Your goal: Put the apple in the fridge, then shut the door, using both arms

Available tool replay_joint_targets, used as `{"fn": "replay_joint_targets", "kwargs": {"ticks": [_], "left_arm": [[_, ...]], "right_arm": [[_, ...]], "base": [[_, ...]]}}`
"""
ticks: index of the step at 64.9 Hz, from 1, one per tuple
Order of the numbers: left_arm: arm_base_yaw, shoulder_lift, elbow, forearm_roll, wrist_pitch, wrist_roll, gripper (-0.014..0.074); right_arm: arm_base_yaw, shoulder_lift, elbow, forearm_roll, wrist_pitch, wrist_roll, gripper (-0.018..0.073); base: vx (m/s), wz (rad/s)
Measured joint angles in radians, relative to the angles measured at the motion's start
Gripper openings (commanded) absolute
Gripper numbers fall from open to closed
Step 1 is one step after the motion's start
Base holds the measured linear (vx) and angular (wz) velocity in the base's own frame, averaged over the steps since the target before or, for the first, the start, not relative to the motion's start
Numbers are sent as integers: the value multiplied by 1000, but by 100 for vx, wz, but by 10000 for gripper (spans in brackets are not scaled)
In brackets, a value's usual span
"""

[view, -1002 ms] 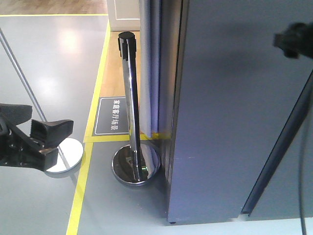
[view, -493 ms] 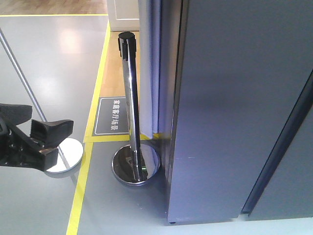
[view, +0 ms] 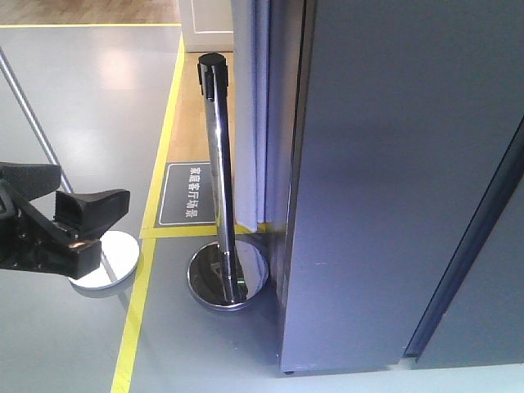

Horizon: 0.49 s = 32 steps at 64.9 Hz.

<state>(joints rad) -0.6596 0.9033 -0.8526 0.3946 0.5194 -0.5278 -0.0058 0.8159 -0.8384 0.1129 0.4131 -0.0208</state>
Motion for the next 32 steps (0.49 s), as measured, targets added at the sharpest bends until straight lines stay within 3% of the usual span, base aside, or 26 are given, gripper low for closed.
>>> {"fn": "replay_joint_targets", "kwargs": {"ticks": [6, 10, 16, 17, 32], "left_arm": [[0, 0, 0, -1, -3, -1, 463], [0, 0, 0, 1, -3, -1, 290], [0, 0, 0, 16, 1, -1, -9], [0, 0, 0, 18, 2, -1, -9], [0, -9, 0, 54, -14, -1, -6]], "right_arm": [[0, 0, 0, 0, 0, 0, 435], [0, 0, 0, 0, 0, -1, 307], [0, 0, 0, 0, 4, -5, 24], [0, 0, 0, 0, 6, -5, -16], [0, -3, 0, 0, 11, -43, -8]], "base": [[0, 0], [0, 0], [0, 0], [0, 0], [0, 0]]}}
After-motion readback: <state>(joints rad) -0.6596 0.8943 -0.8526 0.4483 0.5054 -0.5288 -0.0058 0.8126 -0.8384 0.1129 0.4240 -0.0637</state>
